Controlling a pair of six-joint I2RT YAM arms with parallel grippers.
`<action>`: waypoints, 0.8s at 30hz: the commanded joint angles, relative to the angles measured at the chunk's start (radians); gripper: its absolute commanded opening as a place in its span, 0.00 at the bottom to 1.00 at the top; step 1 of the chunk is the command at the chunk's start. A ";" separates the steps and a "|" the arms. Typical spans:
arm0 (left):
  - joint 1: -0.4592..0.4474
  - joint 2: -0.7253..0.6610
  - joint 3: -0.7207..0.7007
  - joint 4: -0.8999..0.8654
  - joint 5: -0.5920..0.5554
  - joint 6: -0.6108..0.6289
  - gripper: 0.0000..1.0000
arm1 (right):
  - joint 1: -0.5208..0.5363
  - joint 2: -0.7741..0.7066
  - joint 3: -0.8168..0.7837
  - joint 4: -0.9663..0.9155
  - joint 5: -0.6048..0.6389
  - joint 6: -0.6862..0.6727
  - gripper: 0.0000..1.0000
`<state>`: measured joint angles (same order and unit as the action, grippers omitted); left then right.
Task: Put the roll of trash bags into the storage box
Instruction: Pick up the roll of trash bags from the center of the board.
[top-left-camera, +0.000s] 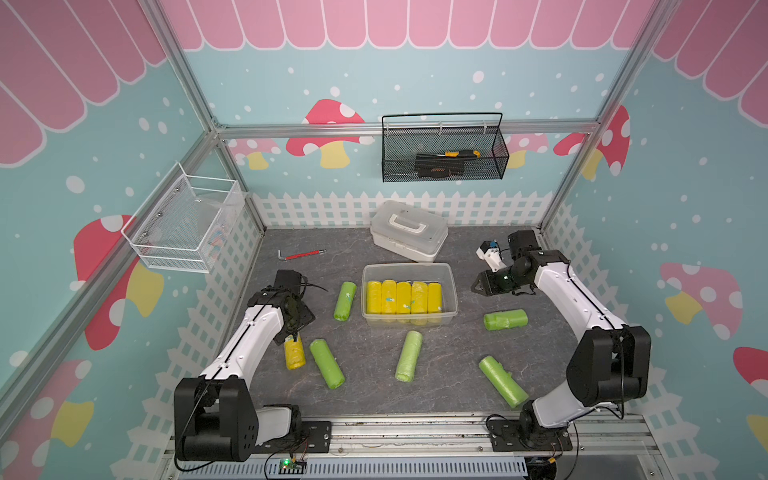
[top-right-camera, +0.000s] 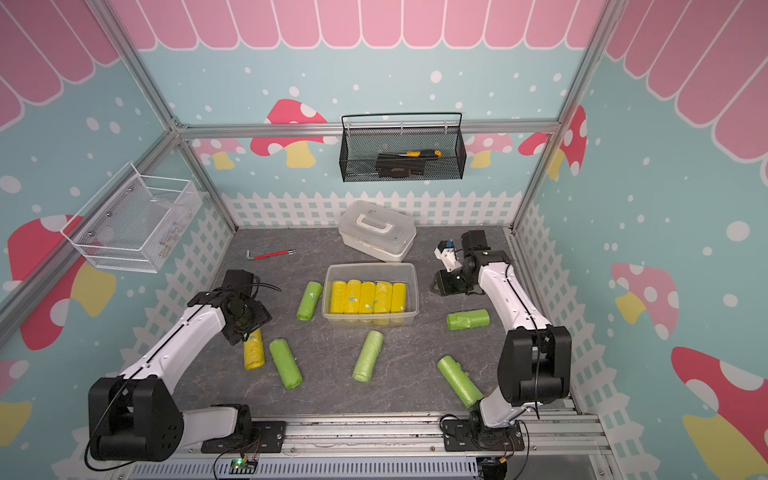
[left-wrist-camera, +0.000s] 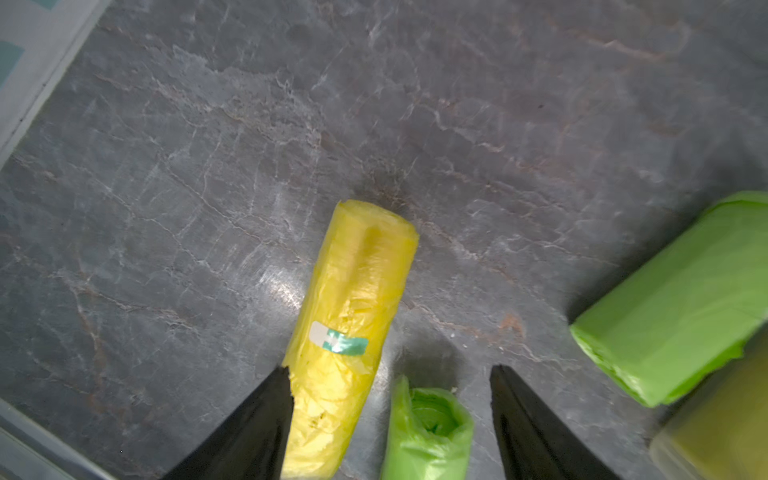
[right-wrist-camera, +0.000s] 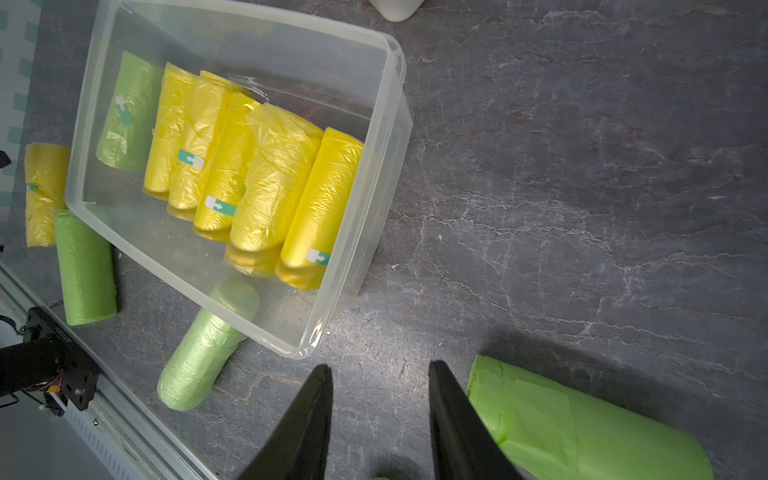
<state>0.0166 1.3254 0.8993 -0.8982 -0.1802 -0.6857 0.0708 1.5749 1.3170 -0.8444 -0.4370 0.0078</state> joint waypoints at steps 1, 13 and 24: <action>0.026 0.035 -0.012 -0.018 -0.015 0.055 0.77 | -0.005 -0.003 -0.005 0.007 -0.016 -0.009 0.40; 0.049 0.116 -0.092 0.062 0.050 0.118 0.77 | -0.005 0.000 -0.017 0.013 -0.013 -0.009 0.41; 0.050 0.148 -0.134 0.136 0.129 0.123 0.67 | -0.005 -0.006 -0.024 0.012 0.001 -0.011 0.41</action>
<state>0.0597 1.4765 0.7780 -0.8024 -0.0864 -0.5755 0.0708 1.5749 1.3079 -0.8318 -0.4377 0.0078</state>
